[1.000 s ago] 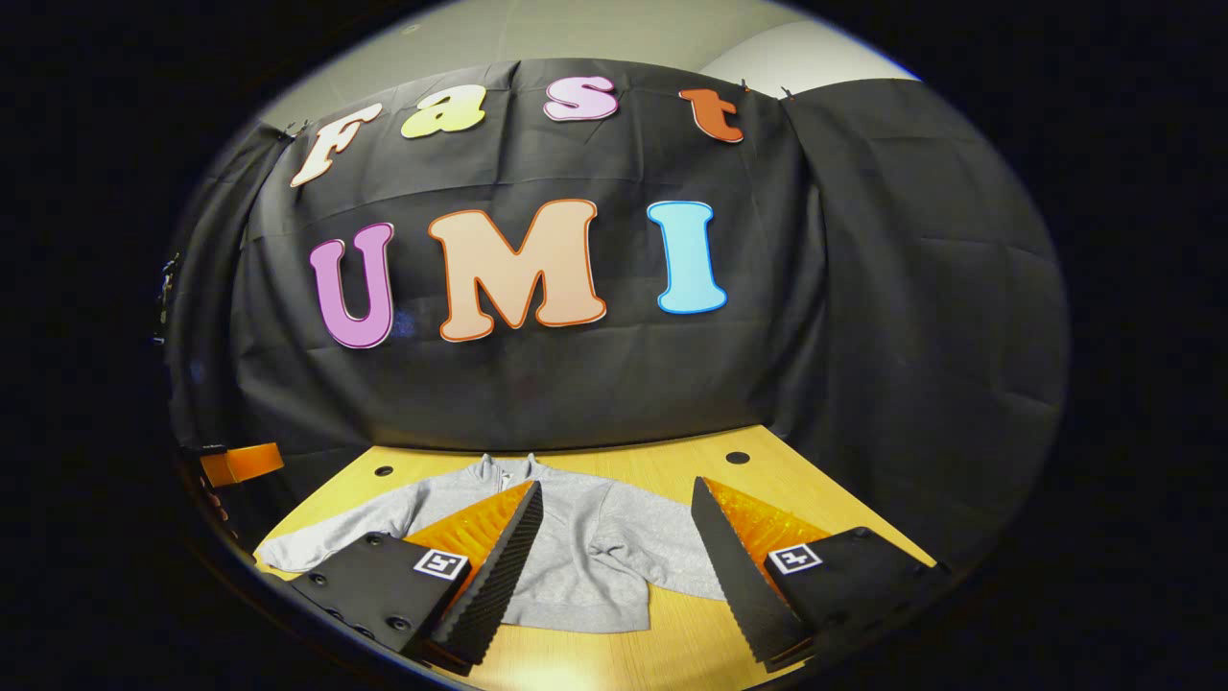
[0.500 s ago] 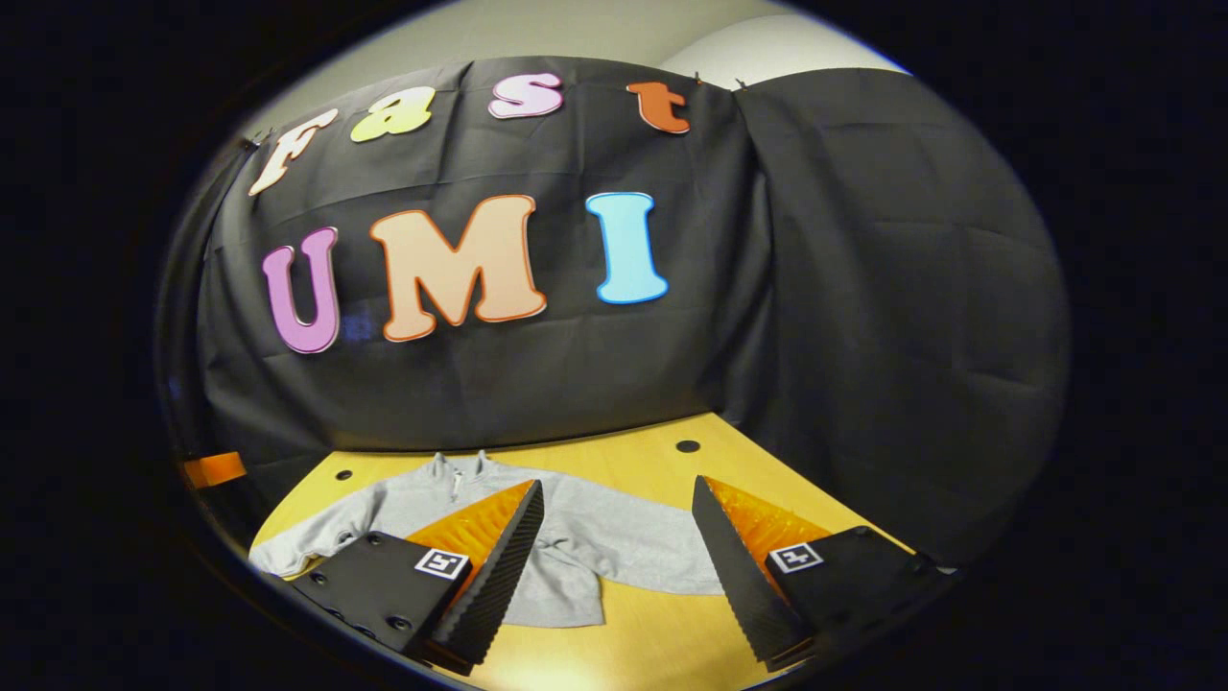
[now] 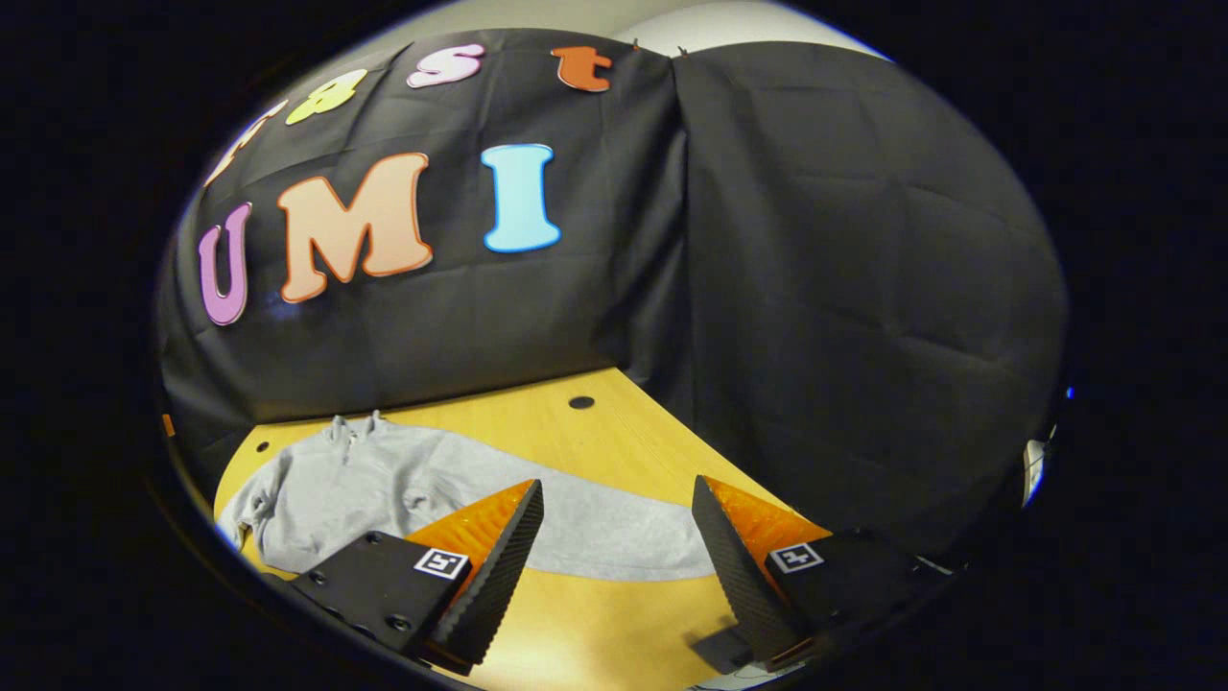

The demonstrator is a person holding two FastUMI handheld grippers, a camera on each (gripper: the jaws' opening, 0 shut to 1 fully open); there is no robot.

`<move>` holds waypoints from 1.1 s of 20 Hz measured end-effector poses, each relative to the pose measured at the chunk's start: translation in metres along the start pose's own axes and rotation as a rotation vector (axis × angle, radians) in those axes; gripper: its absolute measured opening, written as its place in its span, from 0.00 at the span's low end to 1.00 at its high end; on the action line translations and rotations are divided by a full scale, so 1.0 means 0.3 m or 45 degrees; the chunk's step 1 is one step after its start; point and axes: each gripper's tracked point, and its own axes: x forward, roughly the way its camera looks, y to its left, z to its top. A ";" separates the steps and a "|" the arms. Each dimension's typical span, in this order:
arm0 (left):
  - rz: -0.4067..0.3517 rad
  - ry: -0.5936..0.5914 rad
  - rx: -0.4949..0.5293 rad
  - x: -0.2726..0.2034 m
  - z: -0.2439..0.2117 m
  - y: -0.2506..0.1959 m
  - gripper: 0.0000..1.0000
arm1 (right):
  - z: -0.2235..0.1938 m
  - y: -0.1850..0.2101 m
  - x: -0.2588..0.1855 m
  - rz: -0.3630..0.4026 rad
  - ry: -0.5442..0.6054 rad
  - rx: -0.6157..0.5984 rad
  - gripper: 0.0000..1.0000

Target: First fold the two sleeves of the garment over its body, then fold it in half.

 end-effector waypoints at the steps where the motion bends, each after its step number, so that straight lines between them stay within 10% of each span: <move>1: 0.011 0.002 -0.002 -0.001 -0.004 0.003 0.95 | -0.031 -0.030 0.024 -0.007 0.033 0.011 0.98; 22: 0.144 0.054 0.009 -0.003 -0.061 -0.008 0.95 | -0.495 -0.274 0.444 -0.010 0.510 -0.032 0.98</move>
